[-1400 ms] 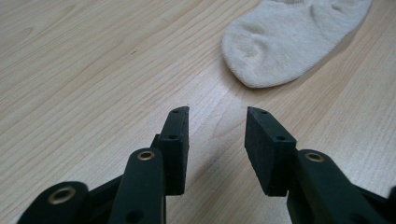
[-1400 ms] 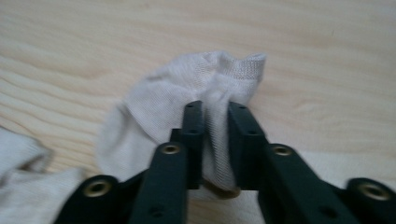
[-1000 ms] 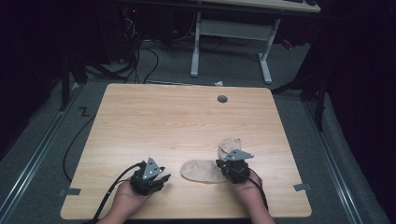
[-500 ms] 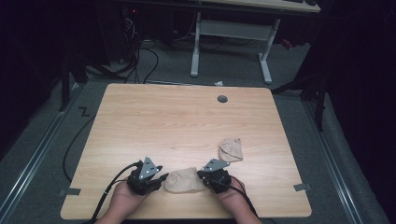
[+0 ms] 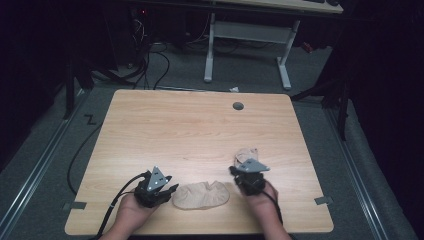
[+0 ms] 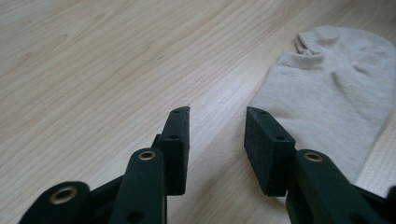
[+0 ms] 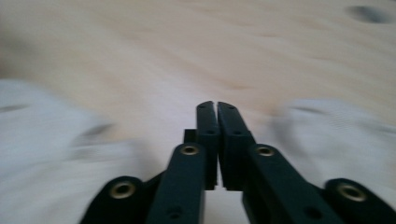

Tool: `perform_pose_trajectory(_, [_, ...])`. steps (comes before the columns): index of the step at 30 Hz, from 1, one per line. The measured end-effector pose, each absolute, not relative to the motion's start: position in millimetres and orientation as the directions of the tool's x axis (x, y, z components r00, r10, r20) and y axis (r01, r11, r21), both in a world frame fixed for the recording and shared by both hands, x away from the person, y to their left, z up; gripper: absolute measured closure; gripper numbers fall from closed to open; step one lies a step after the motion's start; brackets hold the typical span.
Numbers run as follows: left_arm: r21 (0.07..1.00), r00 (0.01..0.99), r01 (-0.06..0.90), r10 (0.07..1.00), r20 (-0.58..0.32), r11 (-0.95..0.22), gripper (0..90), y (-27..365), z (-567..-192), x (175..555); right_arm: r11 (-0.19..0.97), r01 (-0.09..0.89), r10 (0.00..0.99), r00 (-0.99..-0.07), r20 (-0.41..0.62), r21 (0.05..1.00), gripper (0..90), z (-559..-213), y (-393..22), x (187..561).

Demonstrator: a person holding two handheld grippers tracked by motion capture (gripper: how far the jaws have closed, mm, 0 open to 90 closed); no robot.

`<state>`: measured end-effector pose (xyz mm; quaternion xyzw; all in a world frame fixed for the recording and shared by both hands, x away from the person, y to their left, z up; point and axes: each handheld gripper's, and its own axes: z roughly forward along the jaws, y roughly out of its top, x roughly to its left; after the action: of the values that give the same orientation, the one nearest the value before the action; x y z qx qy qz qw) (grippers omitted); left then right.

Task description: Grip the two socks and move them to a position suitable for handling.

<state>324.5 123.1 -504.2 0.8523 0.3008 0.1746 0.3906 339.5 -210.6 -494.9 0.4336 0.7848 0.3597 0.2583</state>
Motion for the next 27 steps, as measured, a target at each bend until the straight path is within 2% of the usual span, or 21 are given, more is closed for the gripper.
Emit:
perform_pose_trajectory(4, [0.771, 0.75, 0.386, 0.659, 0.057, -0.506, 61.2, 125.7, -504.1, 327.6, 0.298, 0.579, 0.931, -0.352, -0.098, 0.759, 90.0, -502.4, -247.3, 362.1])
perform_pose_trajectory(7, [0.77, 0.748, 0.387, 0.661, 0.059, -0.507, 61.2, 126.4, -504.0, 328.2, 0.311, 0.627, 0.936, -0.333, -0.115, 0.715, 90.0, -516.1, -254.3, 371.6])
perform_pose_trajectory(12, [0.77, 0.746, 0.388, 0.664, 0.061, -0.506, 61.1, 126.3, -504.7, 329.0, 0.349, 0.626, 0.91, -0.405, -0.092, 0.697, 90.0, -522.1, -232.4, 372.9])
perform_pose_trajectory(21, [0.768, 0.741, 0.394, 0.669, 0.06, -0.505, 61.2, 127.6, -506.4, 331.1, 0.511, 0.506, 0.775, -0.621, -0.118, 0.695, 90.0, -524.3, -143.6, 376.3])
perform_pose_trajectory(27, [0.768, 0.734, 0.405, 0.677, 0.052, -0.497, 61.2, 128.8, -508.2, 334.6, 0.559, 0.458, 0.718, -0.685, -0.127, 0.691, 90.0, -524.3, -123.2, 378.0])
